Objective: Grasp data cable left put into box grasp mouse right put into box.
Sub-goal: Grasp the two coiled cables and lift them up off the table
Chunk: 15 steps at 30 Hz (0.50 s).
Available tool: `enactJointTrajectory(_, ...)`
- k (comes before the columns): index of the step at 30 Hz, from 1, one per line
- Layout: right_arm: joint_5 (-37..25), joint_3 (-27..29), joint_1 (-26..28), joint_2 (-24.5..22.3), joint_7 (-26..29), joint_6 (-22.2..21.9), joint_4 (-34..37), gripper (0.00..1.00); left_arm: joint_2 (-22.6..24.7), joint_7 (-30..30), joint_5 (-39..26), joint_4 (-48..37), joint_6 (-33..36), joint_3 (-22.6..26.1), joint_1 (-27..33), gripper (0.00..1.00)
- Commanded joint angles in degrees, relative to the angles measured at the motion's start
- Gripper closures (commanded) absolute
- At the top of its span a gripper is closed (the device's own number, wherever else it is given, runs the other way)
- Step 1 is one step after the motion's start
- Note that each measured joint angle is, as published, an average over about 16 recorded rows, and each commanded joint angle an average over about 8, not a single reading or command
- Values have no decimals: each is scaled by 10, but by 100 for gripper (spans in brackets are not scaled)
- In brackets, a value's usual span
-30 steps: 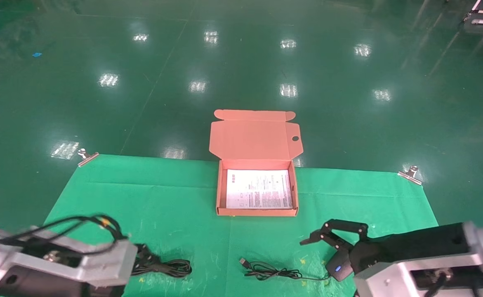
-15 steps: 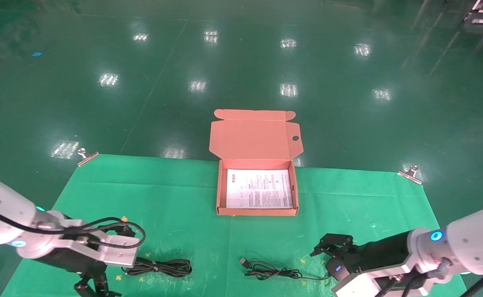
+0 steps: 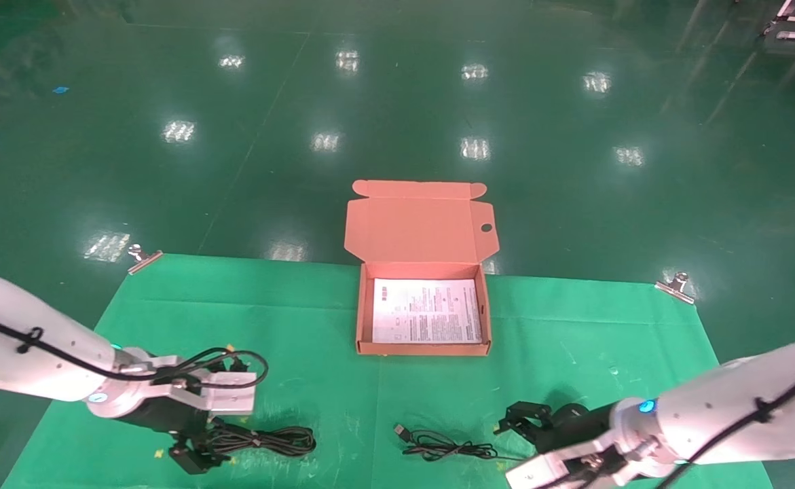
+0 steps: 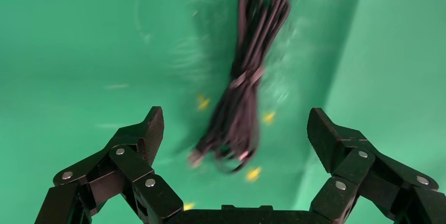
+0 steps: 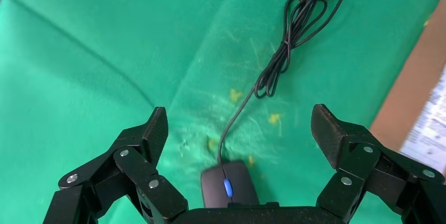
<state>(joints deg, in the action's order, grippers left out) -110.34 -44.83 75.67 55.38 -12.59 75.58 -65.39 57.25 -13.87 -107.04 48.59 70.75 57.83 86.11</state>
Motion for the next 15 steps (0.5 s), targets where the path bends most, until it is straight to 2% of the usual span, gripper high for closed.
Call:
enactJointTrajectory(1,-5,-2,0,16,5,-10,28,0,10,-1,11,-32,-8,-5,-4,0)
enactJointTrajectory(13,-18,-6,12,107,-7,-76,194,0,67,90,40,-216,-52,-19,1,0)
enactJointTrajectory(14,-17,-5,13,113,-10,-80,206,2,71,98,42,-227,-56,-20,2,9)
enactJointTrajectory(15,-15,-4,15,118,-13,-85,218,11,75,105,44,-237,-59,-22,2,22)
